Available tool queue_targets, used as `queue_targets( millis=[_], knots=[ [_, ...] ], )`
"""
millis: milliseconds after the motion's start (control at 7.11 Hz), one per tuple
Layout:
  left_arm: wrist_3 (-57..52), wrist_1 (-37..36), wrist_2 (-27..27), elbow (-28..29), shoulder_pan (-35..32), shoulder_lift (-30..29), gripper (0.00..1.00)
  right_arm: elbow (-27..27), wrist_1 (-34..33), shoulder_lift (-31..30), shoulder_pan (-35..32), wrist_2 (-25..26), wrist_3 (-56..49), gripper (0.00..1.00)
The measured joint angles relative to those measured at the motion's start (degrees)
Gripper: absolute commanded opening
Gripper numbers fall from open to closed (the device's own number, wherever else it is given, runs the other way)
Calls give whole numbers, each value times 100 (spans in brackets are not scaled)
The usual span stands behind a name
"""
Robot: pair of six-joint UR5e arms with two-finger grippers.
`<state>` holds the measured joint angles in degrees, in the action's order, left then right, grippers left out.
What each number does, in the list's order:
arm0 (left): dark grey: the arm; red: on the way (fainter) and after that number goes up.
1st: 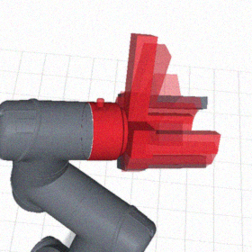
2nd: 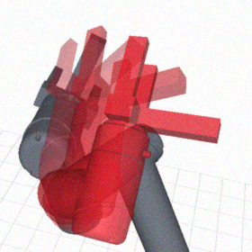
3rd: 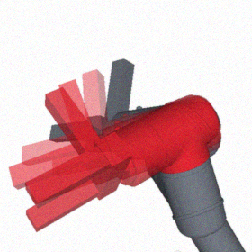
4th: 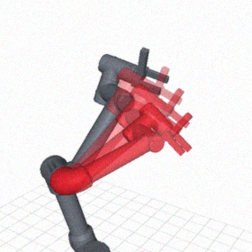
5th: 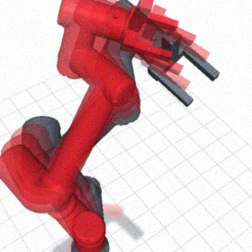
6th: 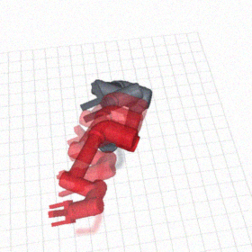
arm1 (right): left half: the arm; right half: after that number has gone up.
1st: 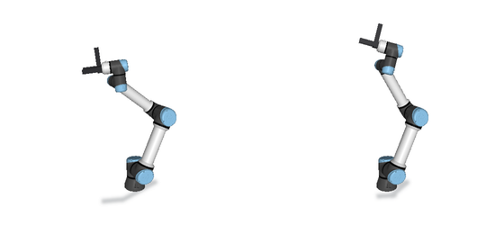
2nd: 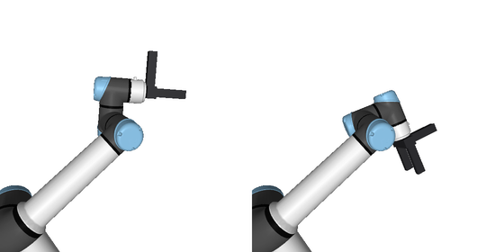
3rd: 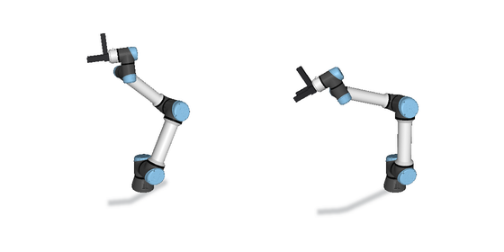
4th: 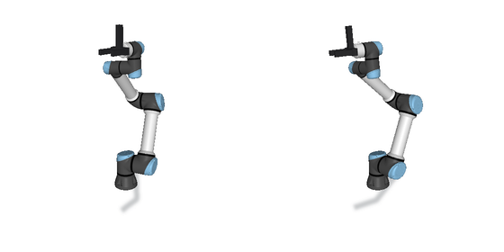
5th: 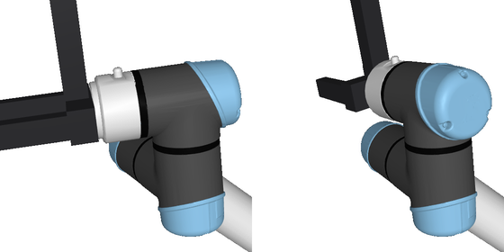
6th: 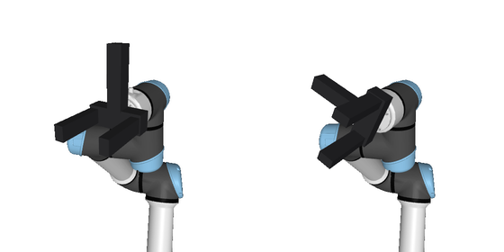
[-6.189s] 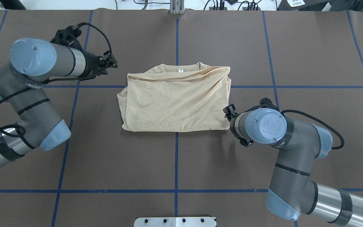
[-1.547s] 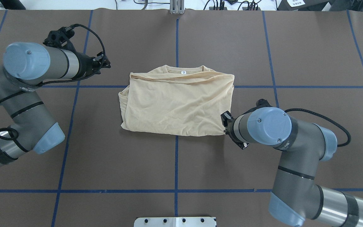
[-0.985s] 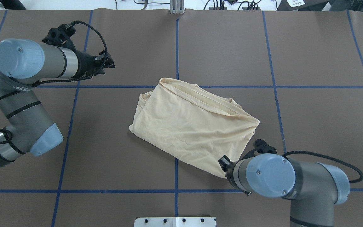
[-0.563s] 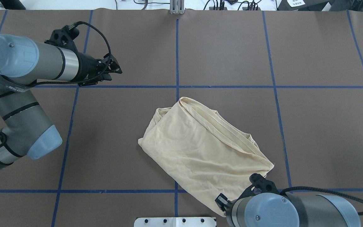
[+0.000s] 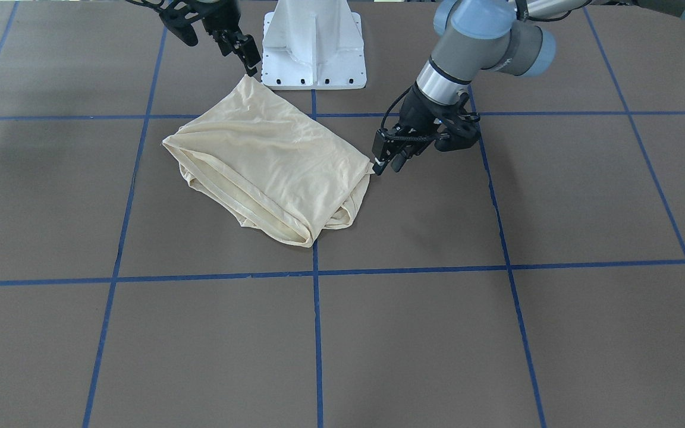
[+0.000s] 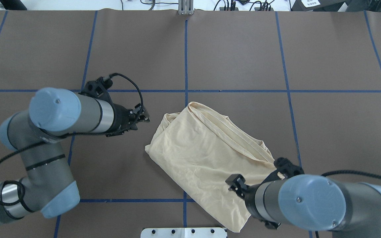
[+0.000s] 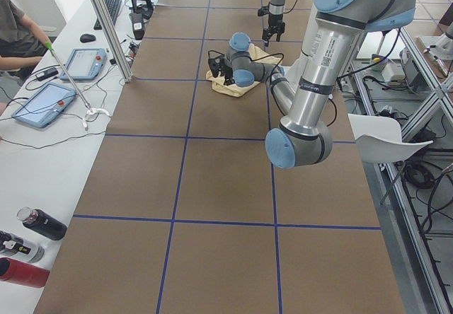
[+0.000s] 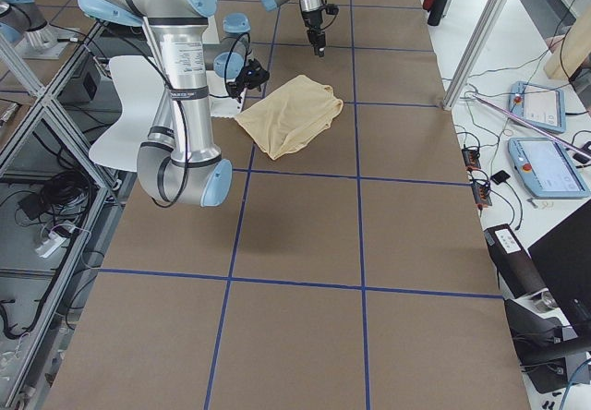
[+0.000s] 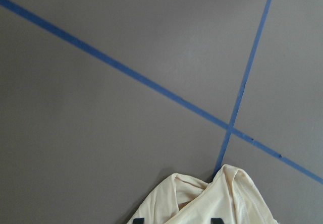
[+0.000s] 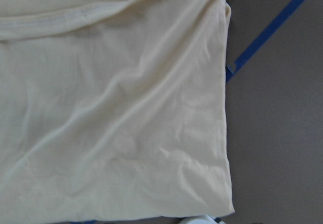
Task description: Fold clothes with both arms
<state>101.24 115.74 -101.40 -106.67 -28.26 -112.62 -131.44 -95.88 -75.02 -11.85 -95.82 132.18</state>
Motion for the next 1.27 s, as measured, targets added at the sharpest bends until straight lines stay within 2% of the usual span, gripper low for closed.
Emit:
queue_targets(
  millis=[281,563,703,844,985,1266],
  knots=[
    [145,-6,316,249,488,15,53,304,29,230,-1064,-34,-556,100],
    [311,2,375,355,724,-11,51,884,46,570,-1718,-77,-962,100],
    [341,6,374,405,799,-24,44,1014,48,634,-1835,-83,-1035,100],
    [347,11,370,450,826,-46,5,1058,46,652,-1874,-85,-1060,100],
    [347,19,368,494,835,-81,0,1078,44,650,-1885,-86,-1068,100],
    [317,222,372,563,823,-102,0,1091,41,628,-1891,-81,-1072,100]
  ],
)
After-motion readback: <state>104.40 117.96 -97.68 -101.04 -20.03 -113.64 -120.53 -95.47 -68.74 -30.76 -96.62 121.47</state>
